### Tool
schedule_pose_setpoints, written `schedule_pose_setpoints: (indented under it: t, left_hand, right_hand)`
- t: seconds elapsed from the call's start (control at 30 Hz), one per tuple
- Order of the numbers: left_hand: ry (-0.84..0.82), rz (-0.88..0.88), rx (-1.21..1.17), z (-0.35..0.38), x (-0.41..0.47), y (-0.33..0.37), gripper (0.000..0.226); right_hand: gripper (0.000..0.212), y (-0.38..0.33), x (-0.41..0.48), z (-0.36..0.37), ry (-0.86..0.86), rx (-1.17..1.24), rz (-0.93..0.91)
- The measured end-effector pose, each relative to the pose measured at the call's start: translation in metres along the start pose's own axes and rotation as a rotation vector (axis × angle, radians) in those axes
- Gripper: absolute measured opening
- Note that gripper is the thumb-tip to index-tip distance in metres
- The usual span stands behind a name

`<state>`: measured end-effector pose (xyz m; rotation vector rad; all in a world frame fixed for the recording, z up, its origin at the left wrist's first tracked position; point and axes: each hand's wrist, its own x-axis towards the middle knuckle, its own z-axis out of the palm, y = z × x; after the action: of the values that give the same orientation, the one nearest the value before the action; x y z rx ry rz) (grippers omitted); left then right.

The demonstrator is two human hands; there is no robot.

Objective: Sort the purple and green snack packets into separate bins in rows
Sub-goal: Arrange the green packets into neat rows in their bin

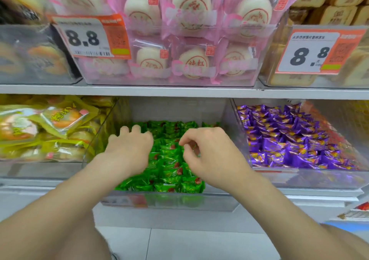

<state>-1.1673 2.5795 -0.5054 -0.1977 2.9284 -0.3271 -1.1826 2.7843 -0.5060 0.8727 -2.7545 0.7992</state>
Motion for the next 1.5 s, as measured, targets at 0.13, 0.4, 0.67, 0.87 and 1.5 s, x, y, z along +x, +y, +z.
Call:
schedule_pose_setpoints:
  t: [0.13, 0.4, 0.67, 0.87, 1.5]
  left_hand:
    - [0.031, -0.003, -0.12, 0.021, -0.005, -0.028, 0.06]
    - [0.247, 0.034, -0.201, 0.026, 0.001, -0.038, 0.051]
    - [0.395, 0.056, -0.419, 0.02, -0.005, -0.046, 0.049]
    - [0.472, 0.08, -0.743, 0.014, -0.004, -0.041, 0.042]
    - [-0.155, 0.168, -2.259, -0.012, -0.01, 0.041, 0.009]
  right_hand:
    - [0.027, -0.014, 0.012, 0.023, -0.14, 0.024, 0.016]
    - [0.052, -0.031, 0.061, 0.076, -0.227, 0.042, 0.002]
    - [0.048, -0.033, 0.085, 0.09, -0.182, 0.068, -0.003]
    - [0.041, -0.023, 0.08, 0.041, -0.002, 0.147, 0.08]
    - [0.052, 0.004, 0.011, 0.005, 0.116, 0.613, 0.443]
